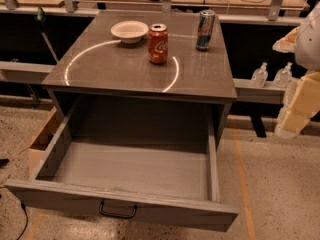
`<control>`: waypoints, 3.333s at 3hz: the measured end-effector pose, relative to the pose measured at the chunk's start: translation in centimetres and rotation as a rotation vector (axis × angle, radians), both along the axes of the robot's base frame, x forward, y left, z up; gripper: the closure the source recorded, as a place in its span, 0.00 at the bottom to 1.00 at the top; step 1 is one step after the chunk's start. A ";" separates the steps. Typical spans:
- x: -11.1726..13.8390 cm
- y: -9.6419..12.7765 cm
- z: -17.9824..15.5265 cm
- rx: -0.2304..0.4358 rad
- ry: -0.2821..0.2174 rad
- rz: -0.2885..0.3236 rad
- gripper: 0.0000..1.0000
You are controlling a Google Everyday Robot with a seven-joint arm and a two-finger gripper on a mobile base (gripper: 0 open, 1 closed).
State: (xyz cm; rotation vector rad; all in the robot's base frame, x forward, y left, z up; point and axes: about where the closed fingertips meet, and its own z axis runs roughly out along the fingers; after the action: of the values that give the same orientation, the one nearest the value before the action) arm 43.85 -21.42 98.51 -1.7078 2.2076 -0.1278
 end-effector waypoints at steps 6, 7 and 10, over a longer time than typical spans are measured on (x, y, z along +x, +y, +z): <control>20.1 15.8 4.0 0.232 -0.498 0.174 0.00; 20.1 15.8 4.0 0.232 -0.498 0.174 0.00; 27.0 20.1 2.7 0.194 -0.639 0.233 0.00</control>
Offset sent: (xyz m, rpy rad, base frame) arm 0.0194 0.0104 0.0085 0.0531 -0.1254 0.0586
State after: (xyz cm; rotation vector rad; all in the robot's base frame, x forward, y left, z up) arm 70.83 -1.33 101.24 -1.5284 1.4996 -0.3361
